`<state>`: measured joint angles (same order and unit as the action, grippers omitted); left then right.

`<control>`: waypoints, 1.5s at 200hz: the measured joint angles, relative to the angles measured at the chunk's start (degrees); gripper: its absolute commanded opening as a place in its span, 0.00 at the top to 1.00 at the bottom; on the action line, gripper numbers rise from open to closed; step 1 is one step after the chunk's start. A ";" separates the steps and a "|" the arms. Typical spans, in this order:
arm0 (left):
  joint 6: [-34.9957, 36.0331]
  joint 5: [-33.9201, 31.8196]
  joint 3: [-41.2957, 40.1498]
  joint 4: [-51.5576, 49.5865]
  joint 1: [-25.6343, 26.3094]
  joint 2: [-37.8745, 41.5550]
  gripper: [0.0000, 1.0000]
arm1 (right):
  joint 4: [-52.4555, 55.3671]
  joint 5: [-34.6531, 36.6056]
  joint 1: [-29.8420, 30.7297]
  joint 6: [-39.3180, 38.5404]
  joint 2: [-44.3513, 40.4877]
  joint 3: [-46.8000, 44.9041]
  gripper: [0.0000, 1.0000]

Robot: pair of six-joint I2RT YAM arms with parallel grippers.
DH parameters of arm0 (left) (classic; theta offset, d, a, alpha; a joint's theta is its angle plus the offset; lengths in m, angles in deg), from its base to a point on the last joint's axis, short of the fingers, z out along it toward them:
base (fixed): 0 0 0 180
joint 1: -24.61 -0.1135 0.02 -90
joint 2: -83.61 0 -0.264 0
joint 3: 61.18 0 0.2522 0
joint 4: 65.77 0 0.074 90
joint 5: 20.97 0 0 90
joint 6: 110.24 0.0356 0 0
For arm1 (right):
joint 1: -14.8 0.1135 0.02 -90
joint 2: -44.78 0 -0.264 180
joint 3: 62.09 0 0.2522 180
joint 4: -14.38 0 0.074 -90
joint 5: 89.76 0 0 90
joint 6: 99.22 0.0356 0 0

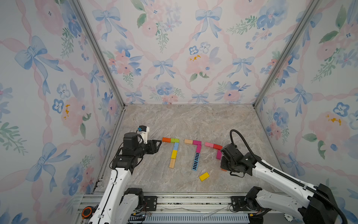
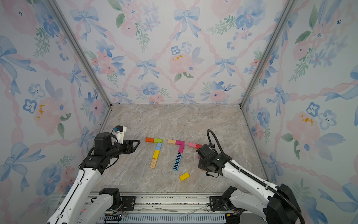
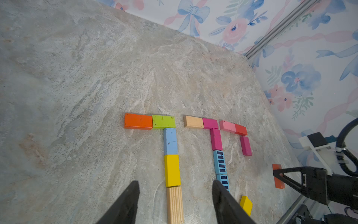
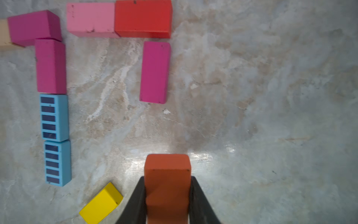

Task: Assemble the number 7 with building blocks
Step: Assemble the building block at the center of the board.

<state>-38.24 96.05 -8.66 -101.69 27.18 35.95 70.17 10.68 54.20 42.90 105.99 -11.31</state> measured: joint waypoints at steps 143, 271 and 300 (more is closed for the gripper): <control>0.00 0.00 0.00 0.02 0.00 -0.02 0.37 | -11.89 -4.37 -0.26 2.56 15.37 -0.66 0.73; 0.00 0.00 0.00 0.02 0.00 -0.02 0.37 | -13.42 -4.66 -3.78 0.57 18.51 1.38 0.73; 0.00 0.00 -0.02 0.02 0.00 -0.02 0.37 | -14.08 -4.66 -3.78 0.15 19.02 1.62 0.73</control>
<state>-38.24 96.05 -8.68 -101.66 27.18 35.93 56.09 6.02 50.41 43.05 125.01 -9.70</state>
